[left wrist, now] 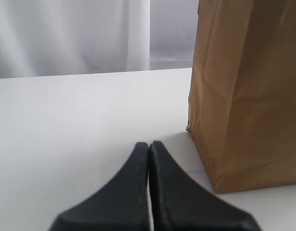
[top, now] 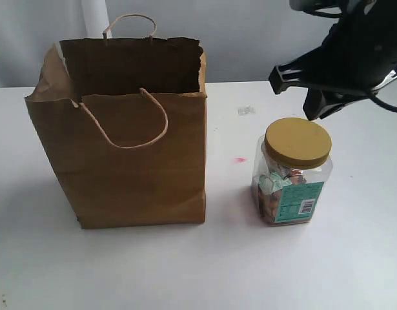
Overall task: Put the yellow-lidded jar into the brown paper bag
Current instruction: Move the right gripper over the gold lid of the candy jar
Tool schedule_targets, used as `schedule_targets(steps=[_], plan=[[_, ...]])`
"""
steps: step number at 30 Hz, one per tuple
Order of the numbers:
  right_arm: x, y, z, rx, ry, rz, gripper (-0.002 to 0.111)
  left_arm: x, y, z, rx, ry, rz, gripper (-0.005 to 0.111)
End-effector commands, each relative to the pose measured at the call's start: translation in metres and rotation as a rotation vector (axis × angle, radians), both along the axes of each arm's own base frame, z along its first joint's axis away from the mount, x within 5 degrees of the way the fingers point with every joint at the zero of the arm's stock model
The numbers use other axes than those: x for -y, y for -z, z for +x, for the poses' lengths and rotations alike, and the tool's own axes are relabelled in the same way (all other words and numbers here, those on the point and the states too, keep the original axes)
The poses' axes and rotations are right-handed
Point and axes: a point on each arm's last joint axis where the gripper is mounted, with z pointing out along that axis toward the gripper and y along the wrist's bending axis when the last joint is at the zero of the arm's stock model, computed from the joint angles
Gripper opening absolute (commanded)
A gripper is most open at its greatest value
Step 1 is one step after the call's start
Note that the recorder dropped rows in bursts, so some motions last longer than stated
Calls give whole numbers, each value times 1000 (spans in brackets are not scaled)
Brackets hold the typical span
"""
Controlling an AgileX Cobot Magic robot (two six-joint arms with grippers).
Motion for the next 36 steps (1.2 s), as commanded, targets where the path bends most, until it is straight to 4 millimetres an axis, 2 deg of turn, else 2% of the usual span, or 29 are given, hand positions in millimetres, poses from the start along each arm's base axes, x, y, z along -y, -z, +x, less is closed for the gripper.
schedule_targets(steps=[1,3,5,6,15,19,31,36], plan=[[2,-4,1,26,4,-21,47,1,-1,0,9,6,-7,1],[2,-4,1,28,4,-21,78,1,-1,0,9,6,-7,1],[3,-4,1,30,4,-23,103,1,-1,0,9,6,-7,1],[3,-4,1,30,4,-23,105,1,-1,0,9,6,-7,1],[1,-6,5,73,9,-6,105,1,-1,0,9,6,-7,1],[1,-4,6,74,68,18,105,1,-1,0,9,6,-7,1],[0,30,34,28,86,-21,105,1,-1,0,9,6,-7,1],[0,38,42,34,87,-36,105,1,-1,0,9,6,-7,1]])
